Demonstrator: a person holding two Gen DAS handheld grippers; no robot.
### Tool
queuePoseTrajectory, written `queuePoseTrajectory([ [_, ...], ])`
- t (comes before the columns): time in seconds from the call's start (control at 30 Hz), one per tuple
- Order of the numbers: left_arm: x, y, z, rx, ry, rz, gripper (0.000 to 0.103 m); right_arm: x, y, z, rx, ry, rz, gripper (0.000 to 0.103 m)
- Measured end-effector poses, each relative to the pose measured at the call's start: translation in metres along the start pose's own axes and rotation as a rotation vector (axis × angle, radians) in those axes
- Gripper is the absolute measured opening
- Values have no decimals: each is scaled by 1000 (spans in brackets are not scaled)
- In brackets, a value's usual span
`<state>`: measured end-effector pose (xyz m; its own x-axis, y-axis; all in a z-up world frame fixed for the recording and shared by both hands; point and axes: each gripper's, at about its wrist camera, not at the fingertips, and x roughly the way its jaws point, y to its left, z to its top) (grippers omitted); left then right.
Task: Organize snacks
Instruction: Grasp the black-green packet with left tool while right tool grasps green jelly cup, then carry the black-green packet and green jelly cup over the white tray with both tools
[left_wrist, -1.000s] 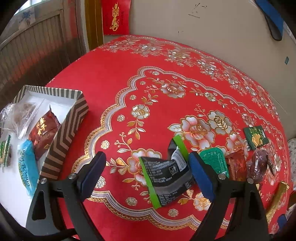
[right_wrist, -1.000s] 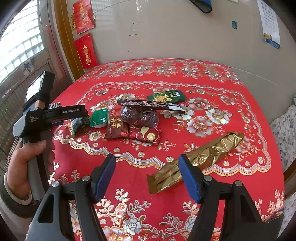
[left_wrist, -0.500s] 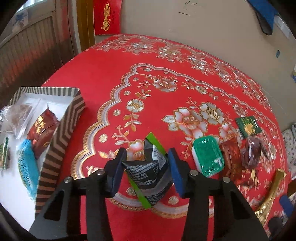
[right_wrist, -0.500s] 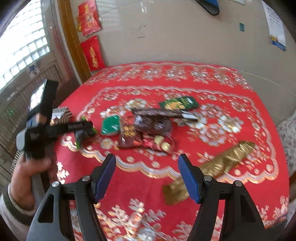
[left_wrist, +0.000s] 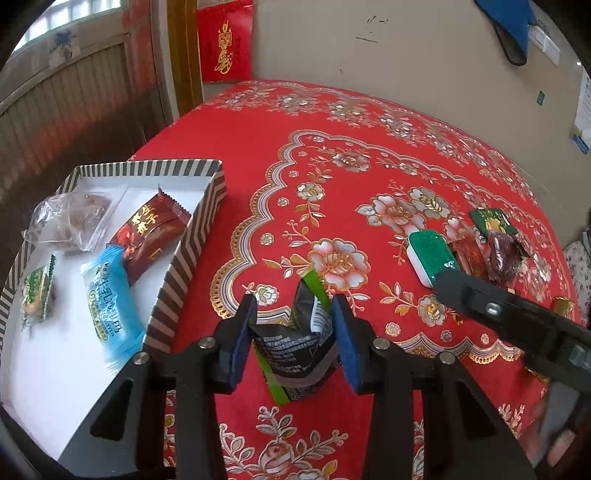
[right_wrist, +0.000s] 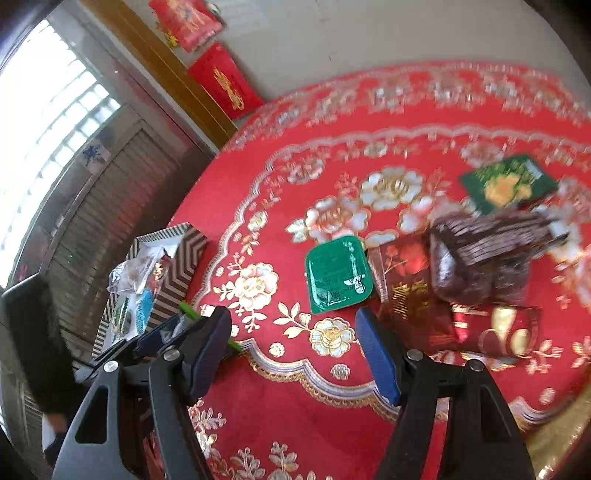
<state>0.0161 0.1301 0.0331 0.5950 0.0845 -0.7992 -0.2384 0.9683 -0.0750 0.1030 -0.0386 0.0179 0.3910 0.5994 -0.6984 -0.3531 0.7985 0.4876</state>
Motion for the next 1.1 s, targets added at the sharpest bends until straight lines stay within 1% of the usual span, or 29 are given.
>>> queuePoseTrajectory([
  [0.07,1,0,1,2,1,-6,43,3,-5,0,11,3,-1,70],
  [0.2,1,-1,0,15,-5,-7,43,3,-18,9,32,-20,-46,70],
  [0.3,1,-1,-1,18,-5,-10,43,1,-21,15,26,-20,-78,70],
  [0.37,1,-1,0,20,-3,-9,44,2,-17,16,-1,-14,-92,70],
  [0.43,1,-1,0,21,-5,-7,44,7,-10,18,-43,-10,-126,70],
  [0.57,0,-1,-1,23,-9,-6,44,18,0,22,-102,8,-145,70],
  [0.67,0,-1,-1,28,-12,-4,44,30,11,21,-171,23,-204,70],
  [0.7,0,-1,-1,29,-12,-4,44,34,14,20,-200,30,-234,66],
  [0.73,0,-1,-1,29,-11,-4,44,36,16,19,-225,29,-263,59],
  [0.77,0,-1,-1,28,-12,-6,44,38,18,17,-246,27,-292,43],
  [0.8,0,0,-1,28,-11,-6,44,38,19,15,-264,23,-317,43],
  [0.83,0,0,-1,29,-12,-6,44,37,19,15,-267,24,-319,43],
  [1.0,-4,-3,-5,50,-27,7,44,22,17,2,-270,-10,-324,43],
  [1.1,-7,-6,-9,66,-32,7,44,4,19,-11,-264,-35,-313,43],
])
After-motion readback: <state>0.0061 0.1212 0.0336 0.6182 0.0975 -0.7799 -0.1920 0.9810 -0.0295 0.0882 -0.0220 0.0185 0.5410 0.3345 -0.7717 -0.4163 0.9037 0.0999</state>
